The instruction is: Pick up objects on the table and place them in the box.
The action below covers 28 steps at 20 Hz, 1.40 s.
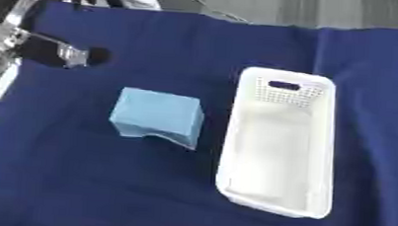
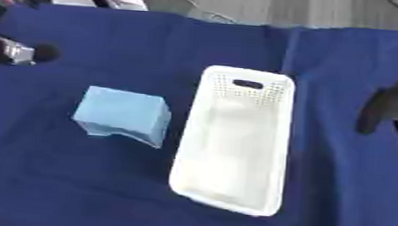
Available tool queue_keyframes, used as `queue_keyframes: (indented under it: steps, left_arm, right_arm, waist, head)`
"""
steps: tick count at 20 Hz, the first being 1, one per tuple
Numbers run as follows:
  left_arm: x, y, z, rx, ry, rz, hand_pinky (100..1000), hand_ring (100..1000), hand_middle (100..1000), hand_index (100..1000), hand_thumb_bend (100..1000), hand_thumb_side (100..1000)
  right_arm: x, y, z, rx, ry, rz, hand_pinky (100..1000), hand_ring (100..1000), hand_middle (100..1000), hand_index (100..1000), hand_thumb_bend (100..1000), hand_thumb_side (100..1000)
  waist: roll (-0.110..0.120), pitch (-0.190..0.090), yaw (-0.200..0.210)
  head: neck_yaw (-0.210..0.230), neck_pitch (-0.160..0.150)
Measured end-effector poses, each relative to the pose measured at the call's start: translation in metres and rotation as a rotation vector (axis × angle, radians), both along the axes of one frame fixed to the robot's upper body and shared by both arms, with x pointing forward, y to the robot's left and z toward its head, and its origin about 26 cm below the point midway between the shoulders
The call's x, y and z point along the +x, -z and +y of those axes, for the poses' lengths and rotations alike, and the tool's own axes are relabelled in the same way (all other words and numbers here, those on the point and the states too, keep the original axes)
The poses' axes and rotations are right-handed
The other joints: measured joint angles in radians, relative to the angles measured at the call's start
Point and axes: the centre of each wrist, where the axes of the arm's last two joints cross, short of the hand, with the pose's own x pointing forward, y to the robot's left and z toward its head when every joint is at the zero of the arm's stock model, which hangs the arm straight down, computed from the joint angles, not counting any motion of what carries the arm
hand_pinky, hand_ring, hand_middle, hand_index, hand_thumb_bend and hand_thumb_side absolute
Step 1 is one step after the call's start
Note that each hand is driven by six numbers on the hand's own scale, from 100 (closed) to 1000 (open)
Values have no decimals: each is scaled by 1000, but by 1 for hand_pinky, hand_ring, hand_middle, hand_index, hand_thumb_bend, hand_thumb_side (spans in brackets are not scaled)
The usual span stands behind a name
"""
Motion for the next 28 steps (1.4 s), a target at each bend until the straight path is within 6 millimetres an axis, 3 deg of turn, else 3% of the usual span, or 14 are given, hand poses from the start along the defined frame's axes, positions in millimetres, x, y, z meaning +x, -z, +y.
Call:
queue_keyframes:
  steps: [2,6,10,14,15,16,17,18,19,20,22,23,28]
  left_arm:
    - [-3,11,-5,-104,21,-24,507,612,637,850,551,775]
    - [-9,24,-24,-215,67,-79,546,660,685,886,506,856]
    - [-15,26,-41,-294,119,-130,550,663,689,889,501,870]
    - [-17,24,-44,-289,127,-128,524,640,671,881,679,732]
    - [-16,23,-42,-260,116,-117,524,639,675,876,808,647]
    - [-15,21,-40,-221,103,-106,524,639,674,877,773,669]
    - [-13,19,-37,-181,90,-94,525,641,678,875,930,559]
    - [-12,17,-34,-135,72,-78,525,641,678,876,916,570]
    - [-10,17,-30,-94,57,-61,512,640,679,872,1000,410]
    - [-9,16,-26,-52,40,-39,510,640,672,872,1000,281]
    - [-5,15,-17,33,4,12,487,634,672,867,1000,326]
    - [-3,15,-13,72,-15,40,434,612,646,853,1000,274]
    - [7,13,2,213,-80,151,495,637,672,861,1000,279]
  right_arm:
    - [0,0,-1,5,4,-1,572,692,790,856,100,786]
    - [0,0,-1,11,10,-4,589,729,798,854,100,786]
    - [0,-1,-1,27,18,-7,642,778,827,859,100,794]
    - [0,-2,-1,37,20,-12,640,774,823,858,100,789]
    - [0,-3,-1,38,20,-14,639,772,822,859,100,789]
    - [1,-3,0,38,19,-15,640,772,822,858,100,789]
    - [1,-3,0,38,19,-15,638,769,820,860,100,789]
    - [1,-3,0,37,18,-15,638,769,821,859,100,789]
    - [0,-3,0,36,16,-15,636,764,818,860,100,789]
    - [0,-3,0,35,16,-15,636,763,817,860,100,797]
    - [0,-3,0,33,15,-15,634,761,817,860,100,789]
    - [0,-3,0,31,14,-15,633,759,816,861,100,789]
    - [0,-3,1,21,9,-15,630,755,814,862,100,790]
  waist:
    - [-3,3,4]
    - [-12,5,6]
    - [-13,6,6]
    - [-13,7,3]
    - [-12,7,2]
    - [-12,7,-1]
    - [-11,8,-3]
    - [-9,10,-4]
    - [-6,12,-6]
    - [-4,12,-9]
    - [-2,16,-12]
    - [-1,19,-14]
    - [9,26,-24]
  head:
    - [14,5]
    - [49,19]
    - [70,26]
    - [75,30]
    - [75,33]
    - [75,34]
    - [75,34]
    - [75,34]
    - [75,34]
    - [75,34]
    - [75,35]
    - [75,35]
    - [74,42]
